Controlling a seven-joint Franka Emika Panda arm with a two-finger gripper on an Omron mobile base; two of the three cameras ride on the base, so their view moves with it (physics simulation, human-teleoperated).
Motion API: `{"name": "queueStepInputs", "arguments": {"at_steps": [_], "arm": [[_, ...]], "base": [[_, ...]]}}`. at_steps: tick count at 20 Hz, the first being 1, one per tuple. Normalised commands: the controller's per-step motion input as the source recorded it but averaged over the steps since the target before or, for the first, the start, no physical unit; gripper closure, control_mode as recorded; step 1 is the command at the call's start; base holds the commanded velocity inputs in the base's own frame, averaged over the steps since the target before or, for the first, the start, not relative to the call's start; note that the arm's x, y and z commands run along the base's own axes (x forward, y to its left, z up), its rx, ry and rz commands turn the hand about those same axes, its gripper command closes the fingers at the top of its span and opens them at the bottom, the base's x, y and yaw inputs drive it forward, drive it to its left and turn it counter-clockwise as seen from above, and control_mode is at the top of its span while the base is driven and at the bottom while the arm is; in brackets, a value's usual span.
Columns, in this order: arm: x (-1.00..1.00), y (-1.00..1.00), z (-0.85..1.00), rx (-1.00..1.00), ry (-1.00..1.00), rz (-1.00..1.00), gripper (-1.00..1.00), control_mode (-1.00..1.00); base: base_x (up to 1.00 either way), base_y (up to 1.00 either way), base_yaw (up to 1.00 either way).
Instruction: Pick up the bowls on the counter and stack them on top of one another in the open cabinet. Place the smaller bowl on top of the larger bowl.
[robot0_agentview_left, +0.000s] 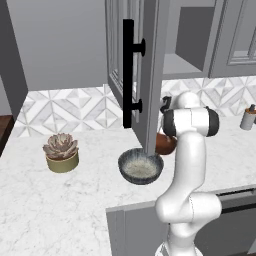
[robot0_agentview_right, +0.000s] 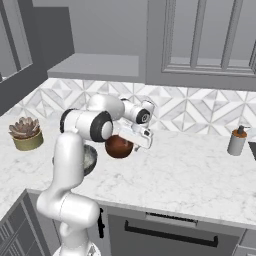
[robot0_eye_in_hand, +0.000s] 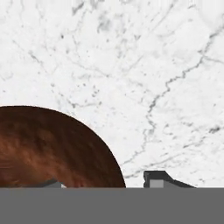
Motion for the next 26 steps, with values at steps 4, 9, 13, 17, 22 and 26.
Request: {"name": "queueStepInputs", "arguments": {"at_steps": [4,9,13,17,22,26], "arm": [[-0.19,0.04,0.00,0.00,-0.01,0.00,1.00,-1.00],[-0.48,-0.07,0.13,0.00,-0.07,0.00,1.00,-1.00],[-0.92,-0.22,0.52,0.02,-0.15,0.00,1.00,-1.00],[-1.00,0.10,0.52,0.02,-0.23,0.00,1.00,-1.00],[-0.97,0.53,0.57,0.00,-0.12,0.00,1.00,-1.00],[-0.55,0.85,0.48,0.00,0.00,0.00,1.00,-1.00]], "base": [[0.00,0.00,0.00],[0.00,0.00,0.00],[0.00,0.00,0.00],[0.00,0.00,0.00],[0.00,0.00,0.00],[0.00,0.00,0.00]]}}
